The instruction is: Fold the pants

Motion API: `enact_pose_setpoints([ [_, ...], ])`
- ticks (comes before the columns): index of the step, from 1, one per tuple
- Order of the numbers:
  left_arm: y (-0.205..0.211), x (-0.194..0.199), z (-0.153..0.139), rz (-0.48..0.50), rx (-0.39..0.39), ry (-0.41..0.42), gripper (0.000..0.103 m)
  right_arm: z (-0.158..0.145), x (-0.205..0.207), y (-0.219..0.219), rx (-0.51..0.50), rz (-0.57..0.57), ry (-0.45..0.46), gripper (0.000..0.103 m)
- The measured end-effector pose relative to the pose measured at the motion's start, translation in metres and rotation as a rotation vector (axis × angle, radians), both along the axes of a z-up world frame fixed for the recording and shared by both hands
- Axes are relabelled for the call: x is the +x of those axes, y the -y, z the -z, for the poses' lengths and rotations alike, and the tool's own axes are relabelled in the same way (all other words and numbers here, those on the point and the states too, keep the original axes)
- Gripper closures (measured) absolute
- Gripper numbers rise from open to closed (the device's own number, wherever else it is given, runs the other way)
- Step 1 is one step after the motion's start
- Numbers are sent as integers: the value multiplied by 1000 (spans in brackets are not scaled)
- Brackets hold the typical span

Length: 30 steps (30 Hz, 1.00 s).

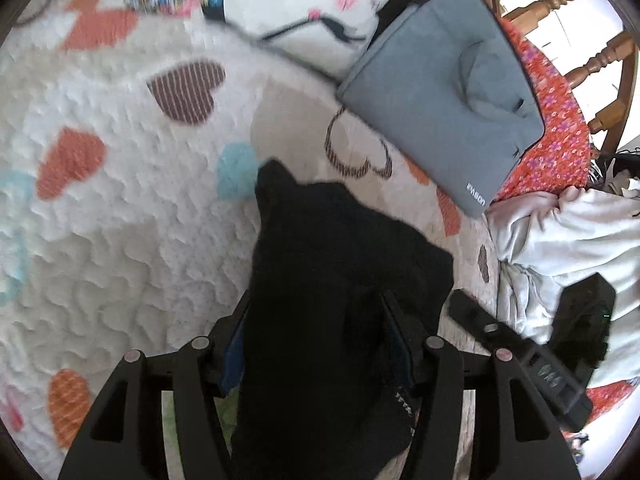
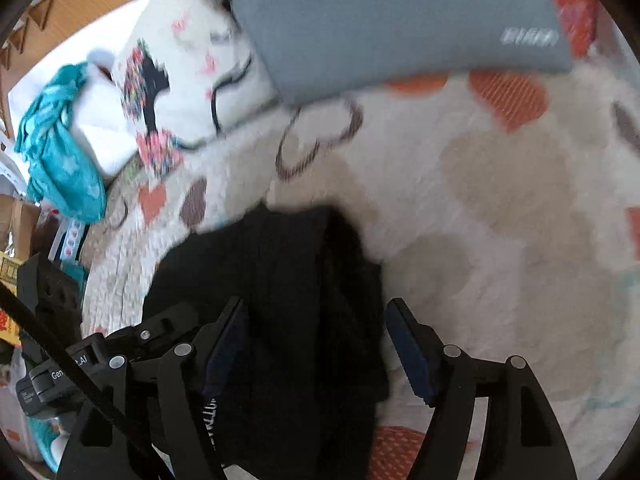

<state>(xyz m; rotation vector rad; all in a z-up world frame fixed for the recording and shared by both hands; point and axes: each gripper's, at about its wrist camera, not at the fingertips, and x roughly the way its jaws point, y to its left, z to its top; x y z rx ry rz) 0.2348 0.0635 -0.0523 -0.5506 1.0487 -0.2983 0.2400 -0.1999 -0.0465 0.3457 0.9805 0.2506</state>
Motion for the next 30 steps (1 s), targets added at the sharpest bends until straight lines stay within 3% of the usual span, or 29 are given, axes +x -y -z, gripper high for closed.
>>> enact_pose_setpoints([
  [4, -3, -11, -24, -45, 84, 102, 46, -32, -11, 8, 30, 19, 83, 27],
  [7, -5, -11, -35, -58, 80, 152, 46, -39, -12, 9, 152, 6, 86, 27],
  [9, 0, -6, -32, -31, 80, 145, 46, -30, -5, 3, 259, -17, 41, 27],
  [11, 6, 1, -23, -17, 87, 114, 46, -19, 1, -3, 297, -9, 12, 27],
  [17, 27, 12, 4, 1, 191, 70, 38, 32, 21, -6, 230, 75, -113, 25],
  [20, 33, 12, 6, 7, 217, 76, 32, 47, 22, 5, 291, 109, -123, 25],
  [22, 34, 10, 3, 8, 221, 81, 32, 45, 23, 8, 311, 107, -125, 25],
  [26, 25, -8, -14, -3, 155, 119, 32, 27, 11, 20, 306, 119, -92, 25],
  [30, 19, -33, -28, -6, 143, 175, 32, 6, -20, 29, 234, 98, -43, 25],
])
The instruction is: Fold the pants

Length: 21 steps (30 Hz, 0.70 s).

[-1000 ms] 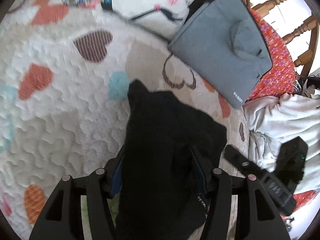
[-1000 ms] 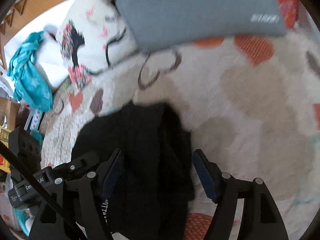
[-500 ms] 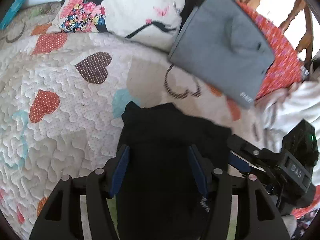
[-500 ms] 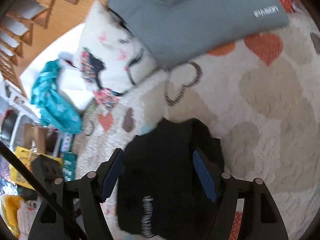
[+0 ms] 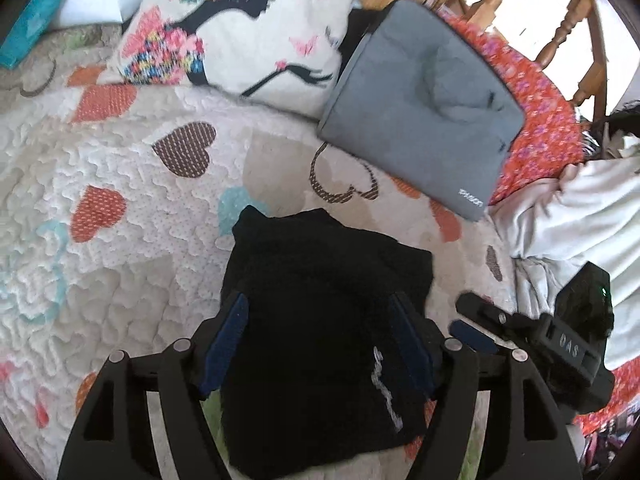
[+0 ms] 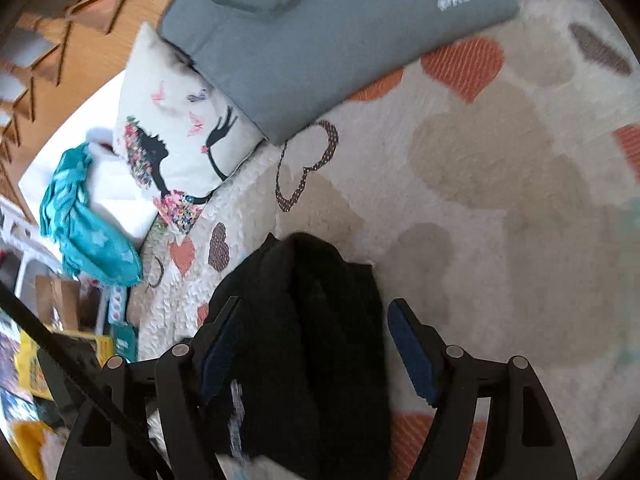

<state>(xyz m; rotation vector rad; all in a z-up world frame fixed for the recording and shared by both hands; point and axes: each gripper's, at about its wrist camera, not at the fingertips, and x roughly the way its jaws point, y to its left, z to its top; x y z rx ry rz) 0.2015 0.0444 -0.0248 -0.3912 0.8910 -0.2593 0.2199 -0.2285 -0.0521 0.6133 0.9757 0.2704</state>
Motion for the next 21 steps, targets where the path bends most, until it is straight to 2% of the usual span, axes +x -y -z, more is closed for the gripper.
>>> enact_pose_setpoints([
  [5, 1, -43, -13, 4, 59, 68, 32, -13, -57, 3, -111, -32, 39, 23],
  [13, 2, -121, -9, -73, 202, 173, 32, 4, -140, -7, -205, -37, 68, 22],
  [14, 2, -134, -10, -99, 242, 202, 32, 7, -152, -9, -230, -33, 81, 22],
  [17, 4, -167, -17, -172, 348, 313, 28, 12, -176, -15, -314, -24, 111, 22],
  [19, 5, -185, -24, -211, 403, 383, 11, 13, -187, -21, -361, -27, 128, 22],
  [21, 3, -203, -33, -258, 450, 450, 2, 12, -201, -26, -407, -28, 157, 22],
])
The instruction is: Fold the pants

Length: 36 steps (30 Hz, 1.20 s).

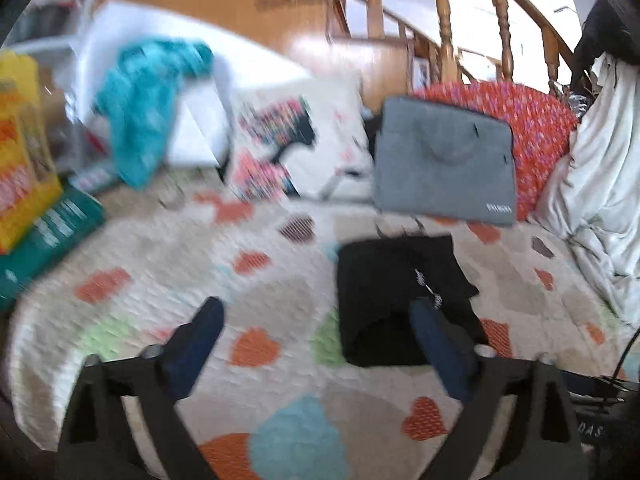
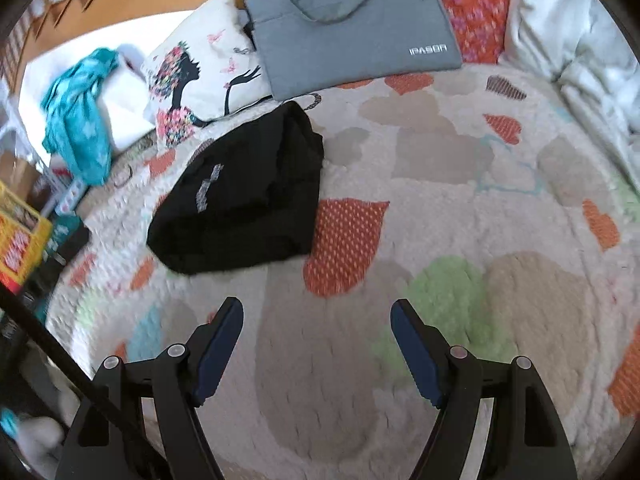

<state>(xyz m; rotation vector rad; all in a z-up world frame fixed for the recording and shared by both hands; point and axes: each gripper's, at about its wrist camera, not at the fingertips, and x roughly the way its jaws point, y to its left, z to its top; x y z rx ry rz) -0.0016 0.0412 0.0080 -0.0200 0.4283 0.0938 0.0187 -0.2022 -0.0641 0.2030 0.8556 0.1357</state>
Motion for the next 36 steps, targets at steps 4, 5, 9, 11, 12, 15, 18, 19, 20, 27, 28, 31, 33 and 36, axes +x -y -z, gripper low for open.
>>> enact_pose_setpoints([
  [4, -8, -26, -7, -91, 47, 53, 0, -7, -21, -6, -38, 22, 56, 20],
  [5, -11, -32, -5, -121, 53, 47, 0, -8, -24, -8, -47, 24, 63, 18],
  [9, -26, -39, 11, -153, 39, -64, 0, -11, -33, -17, -77, 10, 75, 18],
  [11, -33, -38, 15, -142, 2, -117, 0, -14, -36, -21, -74, 2, 79, 18],
  [12, -36, -37, 16, -138, -11, -129, 0, -15, -37, -22, -69, -1, 79, 18],
  [15, -40, -36, 18, -134, -5, -128, 0, -18, -37, -27, -78, -9, 96, 16],
  [18, -38, -32, 36, -130, 19, -162, 0, -12, -42, -25, -120, 4, 125, 11],
  [19, -39, -27, 44, -119, 1, -203, 0, -8, -42, -24, -122, 12, 116, 11],
  [20, -40, -23, 49, -108, -23, -232, 0, -4, -40, -22, -112, 16, 101, 11],
  [27, -35, -12, 65, -83, -18, -266, 0, 22, -24, -23, -99, 17, 51, 11],
  [28, -36, -9, 68, -81, -26, -278, 0, 23, -22, -24, -101, 13, 50, 11],
  [31, -36, -3, 74, -80, -42, -307, 0, 28, -17, -28, -113, 5, 52, 11],
  [33, -36, 1, 77, -76, -59, -323, 0, 31, -14, -30, -118, -2, 44, 11],
  [36, -36, 6, 82, -73, -80, -352, 0, 37, -11, -30, -117, -9, 28, 11],
])
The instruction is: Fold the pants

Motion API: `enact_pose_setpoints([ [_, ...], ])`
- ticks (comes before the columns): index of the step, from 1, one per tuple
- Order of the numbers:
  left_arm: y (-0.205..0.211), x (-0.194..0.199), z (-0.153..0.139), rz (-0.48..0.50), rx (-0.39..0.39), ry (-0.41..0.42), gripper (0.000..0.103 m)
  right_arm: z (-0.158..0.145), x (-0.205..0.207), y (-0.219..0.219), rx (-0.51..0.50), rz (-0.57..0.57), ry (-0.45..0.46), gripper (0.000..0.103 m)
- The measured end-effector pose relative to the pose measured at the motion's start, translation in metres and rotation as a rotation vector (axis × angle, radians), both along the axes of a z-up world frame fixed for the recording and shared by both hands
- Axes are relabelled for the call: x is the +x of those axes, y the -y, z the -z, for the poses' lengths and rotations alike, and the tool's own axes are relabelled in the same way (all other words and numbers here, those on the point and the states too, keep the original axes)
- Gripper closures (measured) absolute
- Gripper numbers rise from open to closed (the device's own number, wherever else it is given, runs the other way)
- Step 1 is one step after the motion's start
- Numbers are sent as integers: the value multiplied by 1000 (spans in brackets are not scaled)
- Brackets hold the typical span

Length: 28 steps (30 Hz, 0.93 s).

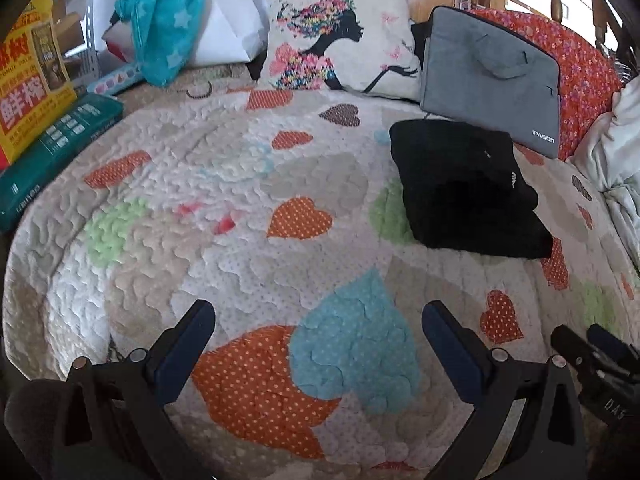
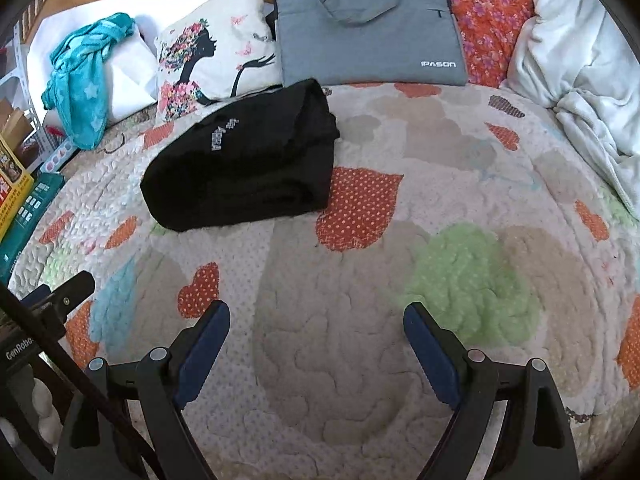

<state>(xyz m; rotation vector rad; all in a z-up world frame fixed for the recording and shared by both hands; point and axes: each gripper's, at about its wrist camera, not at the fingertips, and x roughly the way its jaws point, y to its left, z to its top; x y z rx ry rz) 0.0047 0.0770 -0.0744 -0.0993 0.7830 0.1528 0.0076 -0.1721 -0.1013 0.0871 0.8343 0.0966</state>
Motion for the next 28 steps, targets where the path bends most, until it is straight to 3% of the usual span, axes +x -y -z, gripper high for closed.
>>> enact_pose_setpoints([
  [16, 12, 11, 12, 41, -14, -46, 0, -1, 2, -6, -10, -23, 26, 9],
  [28, 18, 12, 10, 84, -30, -33, 0, 0, 3, -9, -20, -34, 30, 9],
])
